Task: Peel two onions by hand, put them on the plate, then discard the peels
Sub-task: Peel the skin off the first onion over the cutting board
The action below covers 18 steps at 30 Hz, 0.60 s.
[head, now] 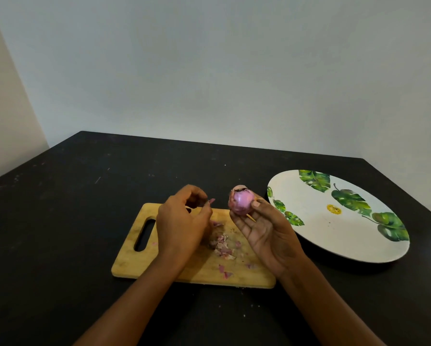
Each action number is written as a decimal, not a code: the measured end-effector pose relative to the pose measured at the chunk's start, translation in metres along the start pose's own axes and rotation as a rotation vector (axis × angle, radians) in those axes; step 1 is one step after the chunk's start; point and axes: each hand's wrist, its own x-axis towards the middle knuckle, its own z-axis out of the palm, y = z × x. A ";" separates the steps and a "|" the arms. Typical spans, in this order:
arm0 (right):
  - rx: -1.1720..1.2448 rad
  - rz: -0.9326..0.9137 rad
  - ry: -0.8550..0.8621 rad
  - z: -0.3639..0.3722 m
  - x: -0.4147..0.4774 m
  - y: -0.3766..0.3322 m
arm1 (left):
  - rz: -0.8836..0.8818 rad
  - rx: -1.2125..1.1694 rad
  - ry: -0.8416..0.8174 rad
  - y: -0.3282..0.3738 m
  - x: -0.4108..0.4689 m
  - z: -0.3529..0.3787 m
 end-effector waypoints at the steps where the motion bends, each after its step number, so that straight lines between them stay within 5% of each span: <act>1: -0.002 -0.001 0.000 0.000 0.000 0.000 | 0.019 0.039 -0.009 -0.003 0.001 0.001; 18: -0.156 0.014 -0.073 -0.004 0.003 0.003 | 0.000 -0.347 -0.008 0.016 -0.008 -0.001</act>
